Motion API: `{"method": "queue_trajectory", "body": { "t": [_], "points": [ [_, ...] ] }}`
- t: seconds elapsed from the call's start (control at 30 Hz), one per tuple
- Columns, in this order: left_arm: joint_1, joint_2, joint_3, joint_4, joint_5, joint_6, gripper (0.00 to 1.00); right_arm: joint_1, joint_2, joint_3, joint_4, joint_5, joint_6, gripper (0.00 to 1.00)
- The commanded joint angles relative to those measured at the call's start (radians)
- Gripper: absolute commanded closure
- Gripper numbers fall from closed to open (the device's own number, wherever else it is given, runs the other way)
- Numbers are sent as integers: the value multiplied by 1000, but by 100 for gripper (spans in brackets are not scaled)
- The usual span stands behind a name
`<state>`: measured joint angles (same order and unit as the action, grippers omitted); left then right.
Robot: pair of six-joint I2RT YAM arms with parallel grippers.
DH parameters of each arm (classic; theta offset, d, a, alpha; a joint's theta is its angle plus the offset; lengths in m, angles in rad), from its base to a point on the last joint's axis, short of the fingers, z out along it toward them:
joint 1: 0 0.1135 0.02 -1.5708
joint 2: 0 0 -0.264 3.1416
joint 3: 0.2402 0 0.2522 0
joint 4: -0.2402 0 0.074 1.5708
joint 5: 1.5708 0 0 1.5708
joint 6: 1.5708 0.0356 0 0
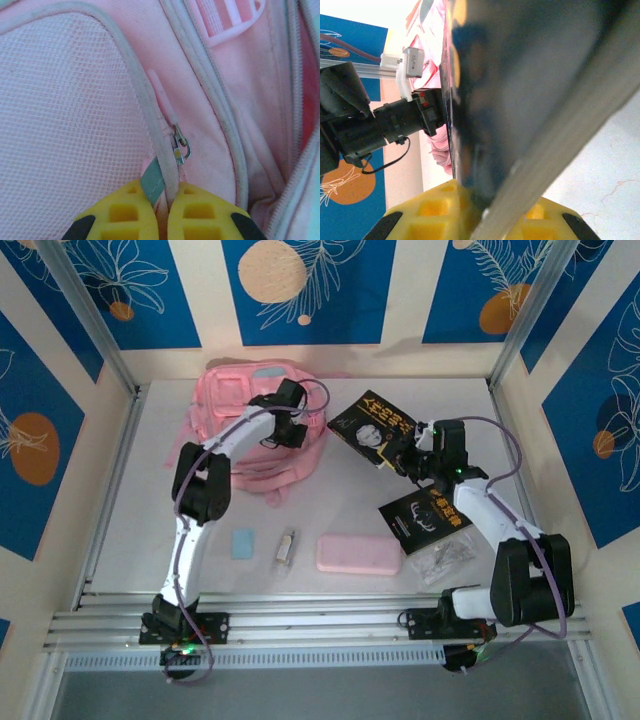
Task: Pack the student bag
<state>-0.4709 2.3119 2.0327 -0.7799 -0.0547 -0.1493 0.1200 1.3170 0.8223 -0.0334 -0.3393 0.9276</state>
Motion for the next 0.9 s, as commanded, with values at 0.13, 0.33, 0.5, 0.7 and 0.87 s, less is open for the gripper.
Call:
{"method": "queue_trajectory", "body": {
  "t": [0.13,0.33,0.5,0.7,0.87],
  "points": [
    [-11,-97,220,-182,171,-85,100,0,-76,36,-27,-27,-69,100],
    [-5,-89,343,-225,163,-118,100,32,-126,44,-126,-48,-104,100],
    [15,-97,364,-201,204,-152,100,39,-223,50,-243,6,-141,100],
    [33,-108,367,-132,271,-219,100,77,-257,27,-264,3,-107,100],
    [43,-115,371,-88,266,-245,100,184,-238,-23,-199,34,-39,100]
  ]
}}
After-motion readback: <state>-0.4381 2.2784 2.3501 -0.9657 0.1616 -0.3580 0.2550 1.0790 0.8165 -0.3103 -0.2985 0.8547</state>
